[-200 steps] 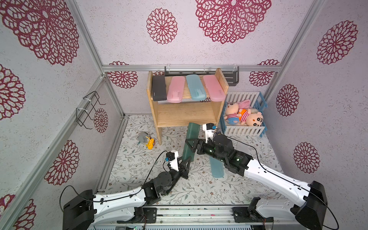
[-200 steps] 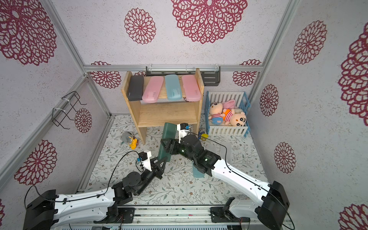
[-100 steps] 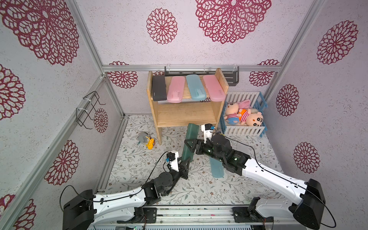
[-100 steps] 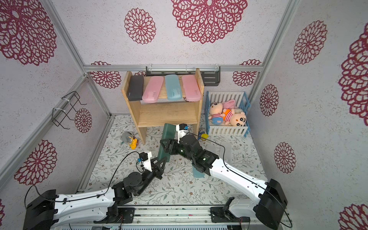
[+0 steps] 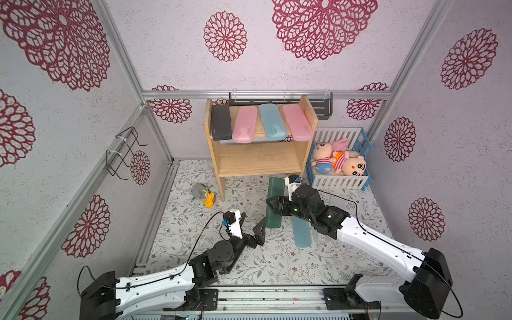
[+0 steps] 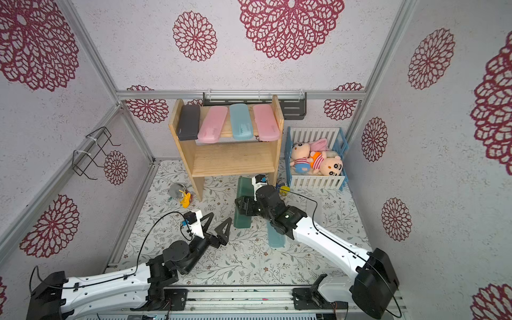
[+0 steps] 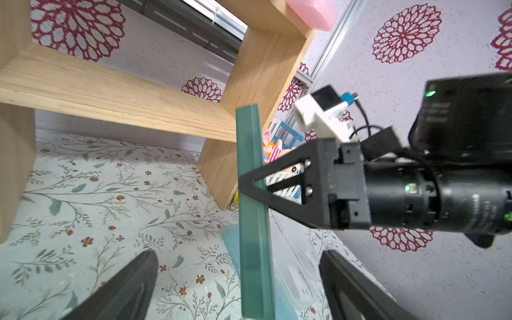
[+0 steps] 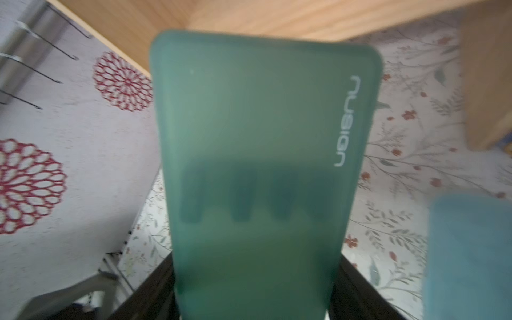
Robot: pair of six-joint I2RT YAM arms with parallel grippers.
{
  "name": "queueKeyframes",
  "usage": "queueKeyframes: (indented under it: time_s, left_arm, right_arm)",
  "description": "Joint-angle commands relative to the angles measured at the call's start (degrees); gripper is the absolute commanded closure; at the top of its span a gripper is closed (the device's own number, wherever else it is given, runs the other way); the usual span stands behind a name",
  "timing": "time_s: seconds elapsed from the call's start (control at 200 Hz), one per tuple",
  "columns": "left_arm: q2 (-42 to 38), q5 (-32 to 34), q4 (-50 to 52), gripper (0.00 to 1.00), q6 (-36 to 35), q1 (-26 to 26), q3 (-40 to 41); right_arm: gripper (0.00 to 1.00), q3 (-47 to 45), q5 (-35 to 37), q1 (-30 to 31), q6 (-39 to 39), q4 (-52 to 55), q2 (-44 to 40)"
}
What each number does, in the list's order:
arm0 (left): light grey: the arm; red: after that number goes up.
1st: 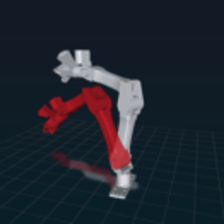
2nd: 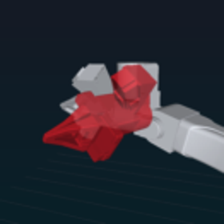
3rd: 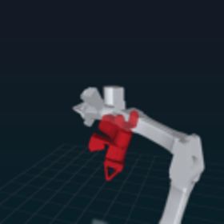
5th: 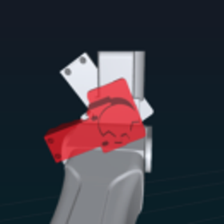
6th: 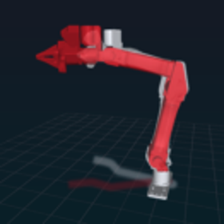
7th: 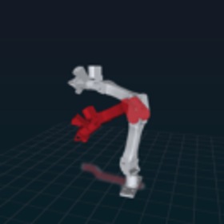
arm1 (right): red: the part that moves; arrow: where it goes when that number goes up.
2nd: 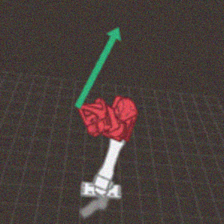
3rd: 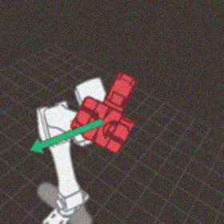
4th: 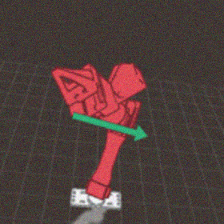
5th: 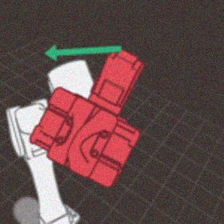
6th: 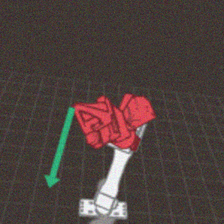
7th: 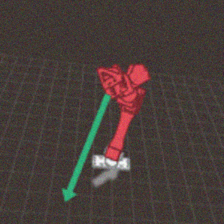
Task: Remove the pencil cases from the shelf
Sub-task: Place the pencil case at the center of the board.
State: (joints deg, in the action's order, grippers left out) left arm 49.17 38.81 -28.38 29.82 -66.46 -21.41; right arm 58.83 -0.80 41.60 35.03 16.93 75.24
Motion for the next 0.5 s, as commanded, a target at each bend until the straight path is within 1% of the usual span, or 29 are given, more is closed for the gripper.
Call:
queueKeyframes:
  time_s: [0.0, 0.27, 0.495]
  left_arm:
    - [-3.5, 3.43, 5.26, 0.03, 0.43, -0.87, -0.92]
    - [-10.83, 5.97, 12.53, 0.03, 1.55, -0.87, -0.48]
    - [-13.09, 6.6, 17.3, 0.03, 2.81, -0.91, -0.7]
  right_arm:
    - [0.46, -0.2, 0.04, -0.79, -4.53, 6.06, 2.72]
    - [0.44, 2.0, 1.2, -2.05, -5.58, 8.93, 11.64]
    - [0.43, 5.57, 3.14, -2.41, -5.45, 11.02, 18.84]
